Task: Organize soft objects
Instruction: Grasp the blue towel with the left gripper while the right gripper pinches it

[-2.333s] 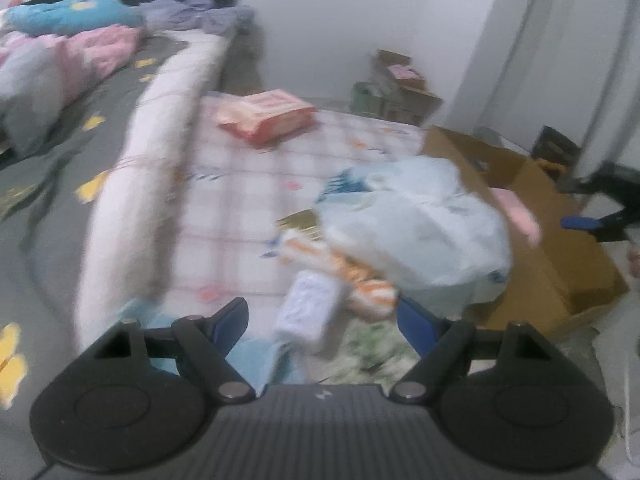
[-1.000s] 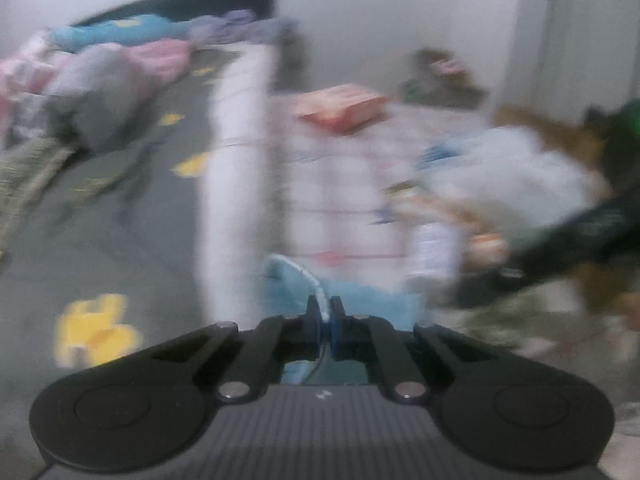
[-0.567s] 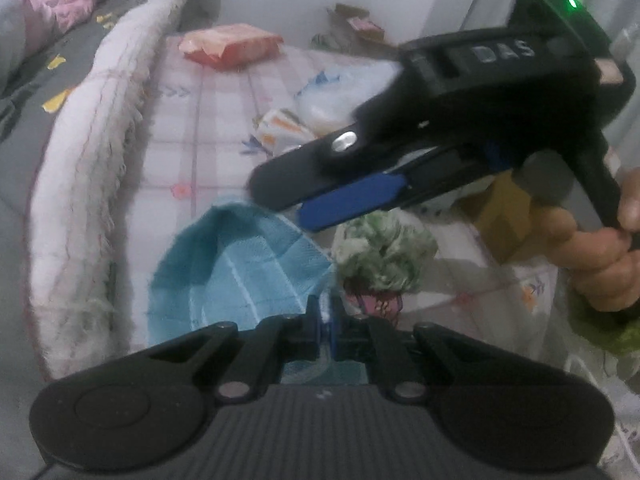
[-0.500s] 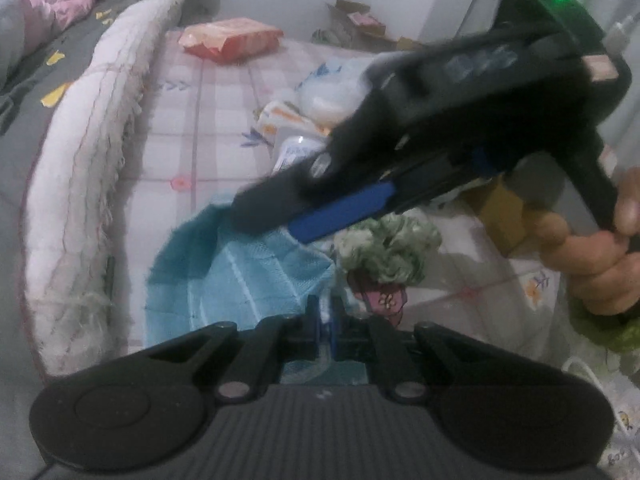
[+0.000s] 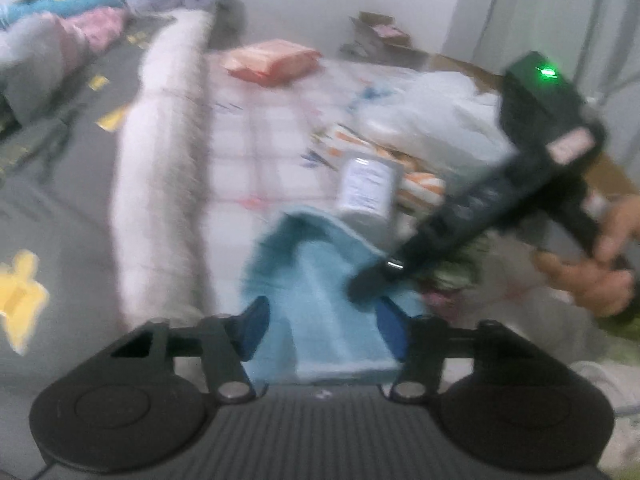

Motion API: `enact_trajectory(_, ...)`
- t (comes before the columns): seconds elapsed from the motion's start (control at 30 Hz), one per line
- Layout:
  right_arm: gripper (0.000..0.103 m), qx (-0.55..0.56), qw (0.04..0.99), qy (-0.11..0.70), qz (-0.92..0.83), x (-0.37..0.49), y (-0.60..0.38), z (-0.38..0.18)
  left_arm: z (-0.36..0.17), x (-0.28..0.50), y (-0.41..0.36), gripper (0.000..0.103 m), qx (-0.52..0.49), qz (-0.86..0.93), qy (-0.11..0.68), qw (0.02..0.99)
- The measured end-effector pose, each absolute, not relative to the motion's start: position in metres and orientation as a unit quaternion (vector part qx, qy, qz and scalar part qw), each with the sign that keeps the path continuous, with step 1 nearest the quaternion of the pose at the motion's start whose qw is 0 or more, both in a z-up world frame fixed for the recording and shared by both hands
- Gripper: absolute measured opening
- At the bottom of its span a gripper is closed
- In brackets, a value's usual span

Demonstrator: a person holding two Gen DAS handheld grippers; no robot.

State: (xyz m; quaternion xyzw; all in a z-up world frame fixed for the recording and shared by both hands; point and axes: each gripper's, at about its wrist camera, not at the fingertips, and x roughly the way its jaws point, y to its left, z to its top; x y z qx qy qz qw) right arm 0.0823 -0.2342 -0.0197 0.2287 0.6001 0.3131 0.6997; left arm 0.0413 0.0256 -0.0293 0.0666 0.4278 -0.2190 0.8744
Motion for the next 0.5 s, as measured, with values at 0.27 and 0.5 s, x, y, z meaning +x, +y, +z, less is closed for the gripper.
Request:
enact_trajectory(0.27, 0.043, 0.25, 0.691, 0.603, 0.311, 0.082, -0.24, -0.024, -0.045, 0.074, 0.016, 0.072, 0.116, -0.208, 0.449, 0.861)
enact_trajectory(0.5, 0.042, 0.269, 0.682, 0.604, 0.313, 0.085, -0.243, -0.027, -0.057, 0.085, 0.008, 0.072, 0.126, -0.22, 0.477, 0.842)
